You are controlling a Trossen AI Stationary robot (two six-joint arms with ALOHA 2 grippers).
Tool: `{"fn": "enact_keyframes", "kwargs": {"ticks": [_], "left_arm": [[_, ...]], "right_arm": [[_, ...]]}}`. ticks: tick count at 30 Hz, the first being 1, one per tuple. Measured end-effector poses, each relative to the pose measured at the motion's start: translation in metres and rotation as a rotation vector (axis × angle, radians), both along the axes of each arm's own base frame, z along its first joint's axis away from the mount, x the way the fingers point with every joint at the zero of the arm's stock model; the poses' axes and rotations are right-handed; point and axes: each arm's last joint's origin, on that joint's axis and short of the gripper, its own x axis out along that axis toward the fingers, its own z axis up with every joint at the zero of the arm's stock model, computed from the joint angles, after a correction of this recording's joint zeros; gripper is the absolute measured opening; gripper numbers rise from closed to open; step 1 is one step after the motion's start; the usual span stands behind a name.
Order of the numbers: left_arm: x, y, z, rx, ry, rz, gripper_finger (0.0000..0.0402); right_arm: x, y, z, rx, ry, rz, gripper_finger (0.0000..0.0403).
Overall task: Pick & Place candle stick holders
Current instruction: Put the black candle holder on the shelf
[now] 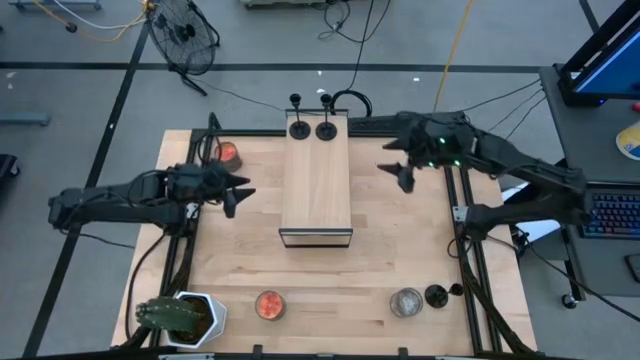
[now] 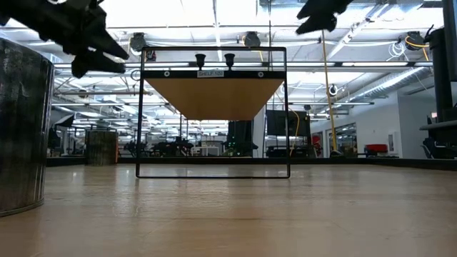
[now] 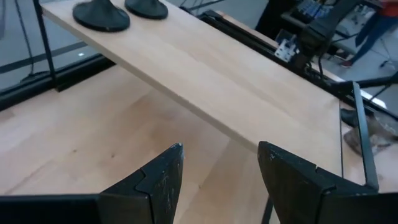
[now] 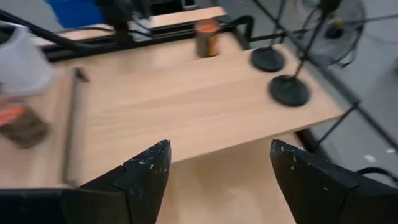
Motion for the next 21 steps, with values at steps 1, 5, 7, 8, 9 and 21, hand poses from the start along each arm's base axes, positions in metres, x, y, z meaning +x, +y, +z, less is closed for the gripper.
{"fn": "enact_keyframes", "kwargs": {"ticks": [1,5,7,8,9,21], "left_arm": [[-0.001,0.000,-0.003,0.000,-0.007,-0.006,0.0214],[-0.005,-0.002,-0.015,-0.005,-0.051,-0.036,0.0214],[-0.008,-0.003,-0.021,-0.021,-0.065,-0.061,0.0214],[-0.008,-0.004,-0.024,-0.033,-0.067,-0.074,0.0214],[-0.009,-0.004,-0.026,-0.042,-0.070,-0.088,0.0214],[-0.011,-0.006,-0.028,-0.091,-0.086,-0.134,0.0214]], "right_arm": [[-0.004,0.005,0.002,0.022,-0.004,0.005,0.0267],[-0.022,0.021,0.004,0.135,0.007,-0.008,0.0267],[-0.032,0.027,0.003,0.219,0.023,-0.041,0.0267],[-0.038,0.029,0.002,0.265,0.038,-0.063,0.0267],[-0.043,0.031,0.001,0.313,0.053,-0.089,0.0267],[-0.075,0.041,0.000,0.535,0.069,-0.233,0.0267]]}}
